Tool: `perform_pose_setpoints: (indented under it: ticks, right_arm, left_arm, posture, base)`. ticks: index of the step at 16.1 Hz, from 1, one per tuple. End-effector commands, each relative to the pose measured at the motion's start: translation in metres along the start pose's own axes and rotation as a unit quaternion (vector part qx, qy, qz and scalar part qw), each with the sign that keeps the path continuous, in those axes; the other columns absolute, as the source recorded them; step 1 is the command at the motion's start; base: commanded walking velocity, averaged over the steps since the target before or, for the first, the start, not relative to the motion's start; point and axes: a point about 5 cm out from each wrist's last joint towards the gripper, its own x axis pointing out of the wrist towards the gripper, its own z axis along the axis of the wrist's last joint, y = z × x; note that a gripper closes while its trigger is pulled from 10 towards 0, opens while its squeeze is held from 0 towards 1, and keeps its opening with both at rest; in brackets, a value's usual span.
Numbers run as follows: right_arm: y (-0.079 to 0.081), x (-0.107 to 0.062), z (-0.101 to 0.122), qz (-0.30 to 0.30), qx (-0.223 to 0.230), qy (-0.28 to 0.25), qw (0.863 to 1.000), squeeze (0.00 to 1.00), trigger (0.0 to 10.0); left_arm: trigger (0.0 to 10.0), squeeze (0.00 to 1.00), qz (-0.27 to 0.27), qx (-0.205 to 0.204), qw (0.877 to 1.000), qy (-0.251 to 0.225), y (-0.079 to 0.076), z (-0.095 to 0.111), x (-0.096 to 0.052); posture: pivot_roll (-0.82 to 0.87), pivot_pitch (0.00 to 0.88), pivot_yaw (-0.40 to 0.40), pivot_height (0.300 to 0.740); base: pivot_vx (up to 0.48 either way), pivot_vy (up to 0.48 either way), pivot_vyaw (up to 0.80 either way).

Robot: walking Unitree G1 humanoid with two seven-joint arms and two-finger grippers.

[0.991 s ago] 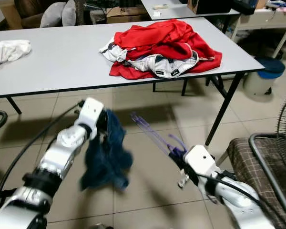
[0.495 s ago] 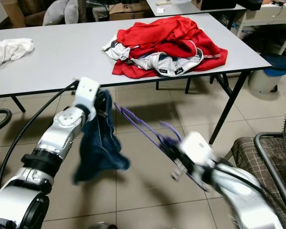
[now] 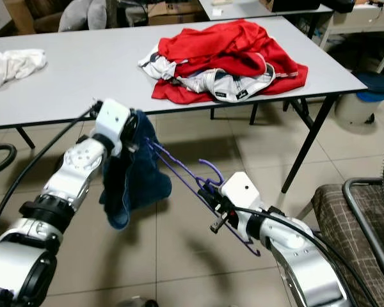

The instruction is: Hang hanger

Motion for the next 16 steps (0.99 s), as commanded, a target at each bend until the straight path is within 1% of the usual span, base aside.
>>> perform_pose_setpoints:
  ticks: [1, 2, 3, 4, 5, 6, 7, 8, 9, 10, 11, 12, 13, 14, 15, 16]
  right_arm:
    - [0.001, 0.003, 0.001, 0.000, -0.005, -0.002, 1.000, 0.00, 10.0]
    - [0.000, 0.003, 0.002, -0.003, -0.003, -0.004, 1.000, 0.00, 10.0]
    - [0.000, 0.002, 0.000, -0.009, -0.001, -0.002, 1.000, 0.00, 10.0]
    - [0.000, 0.001, -0.002, -0.010, -0.001, 0.001, 1.000, 0.00, 10.0]
    - [0.001, -0.001, -0.003, -0.011, -0.002, 0.005, 1.000, 0.00, 10.0]
    - [0.001, -0.002, -0.004, -0.011, -0.002, 0.007, 1.000, 0.00, 10.0]
    - [0.001, -0.002, -0.004, -0.012, -0.003, 0.008, 1.000, 0.00, 10.0]
    - [-0.001, -0.004, -0.004, -0.020, -0.001, 0.009, 1.000, 0.00, 10.0]
    - [-0.002, -0.005, -0.004, -0.024, 0.000, 0.008, 1.000, 0.00, 10.0]
    - [-0.005, -0.007, -0.003, -0.030, 0.001, 0.006, 1.000, 0.00, 10.0]
    - [-0.006, -0.008, -0.004, -0.035, 0.003, 0.007, 0.999, 0.00, 10.0]
    - [-0.005, -0.008, -0.005, -0.033, 0.003, 0.008, 0.999, 0.00, 10.0]
    - [-0.003, -0.008, -0.006, -0.031, 0.003, 0.010, 0.999, 0.00, 10.0]
    - [-0.002, -0.008, -0.006, -0.029, 0.004, 0.011, 1.000, 0.00, 10.0]
    - [-0.002, -0.009, -0.006, -0.029, 0.005, 0.011, 1.000, 0.00, 10.0]
    - [-0.001, -0.010, -0.007, -0.028, 0.005, 0.012, 1.000, 0.00, 10.0]
  left_arm:
    - [0.0, 0.00, 0.019, -0.042, 0.999, -0.004, 0.011, 0.007, 0.004]
    - [0.0, 0.00, 0.027, -0.064, 0.998, 0.000, 0.013, 0.006, 0.005]
    - [0.0, 0.00, 0.048, -0.084, 0.995, -0.009, 0.018, 0.005, 0.004]
    - [0.0, 0.00, 0.056, -0.084, 0.995, -0.007, 0.019, 0.003, 0.003]
    - [0.0, 0.00, 0.047, -0.049, 0.998, 0.000, 0.019, -0.003, 0.002]
    - [0.0, 0.00, 0.021, -0.008, 1.000, 0.012, 0.015, -0.009, 0.000]
    - [0.0, 0.00, -0.004, -0.007, 1.000, 0.022, 0.012, -0.011, -0.001]
    - [0.4, 0.00, -0.043, -0.126, 0.991, 0.031, 0.014, -0.008, 0.001]
    - [0.3, 0.00, -0.029, -0.191, 0.981, 0.026, 0.020, -0.003, 0.004]
    - [0.5, 0.00, 0.014, -0.320, 0.947, 0.008, 0.037, 0.012, 0.010]
    - [0.0, 0.00, 0.049, -0.397, 0.916, -0.036, 0.056, 0.032, 0.015]
    - [0.0, 0.00, 0.054, -0.383, 0.921, -0.048, 0.060, 0.037, 0.016]
    - [0.0, 0.00, 0.034, -0.272, 0.961, -0.039, 0.055, 0.037, 0.016]
    - [0.0, 0.00, 0.003, -0.163, 0.986, -0.038, 0.047, 0.037, 0.015]
    - [0.0, 0.00, -0.005, -0.158, 0.987, -0.040, 0.048, 0.040, 0.016]
    - [0.8, 0.00, 0.022, -0.220, 0.973, -0.058, 0.061, 0.052, 0.018]
  posture:
    - [-0.02, 0.064, 0.115, 0.740]
    - [-0.02, 0.066, 0.114, 0.740]
    - [-0.02, 0.067, 0.112, 0.740]
    - [-0.03, 0.068, 0.108, 0.740]
    - [-0.04, 0.068, 0.105, 0.740]
    - [-0.04, 0.070, 0.106, 0.740]
    - [-0.04, 0.070, 0.106, 0.740]
    - [-0.05, 0.070, 0.111, 0.740]
    - [-0.05, 0.071, 0.115, 0.740]
    - [-0.05, 0.072, 0.115, 0.740]
    - [-0.05, 0.073, 0.115, 0.740]
    - [-0.05, 0.072, 0.115, 0.740]
    - [-0.05, 0.073, 0.114, 0.740]
    - [-0.05, 0.073, 0.111, 0.740]
    - [-0.05, 0.076, 0.112, 0.740]
    - [-0.06, 0.077, 0.117, 0.740]
  base:
    - [0.000, 0.000, 0.00]
    - [0.000, 0.000, 0.00]
    - [0.000, 0.000, 0.00]
    - [0.000, 0.000, 0.00]
    - [0.000, 0.000, 0.00]
    - [0.000, 0.000, 0.00]
    - [0.000, 0.000, 0.00]
    - [0.000, 0.000, 0.00]
    - [0.000, 0.000, 0.00]
    - [0.000, 0.000, 0.00]
    - [0.000, 0.000, 0.00]
    - [0.000, 0.000, 0.00]
    - [0.000, 0.000, 0.00]
    - [0.000, 0.000, 0.00]
    - [0.000, 0.000, 0.00]
    - [0.000, 0.000, 0.00]
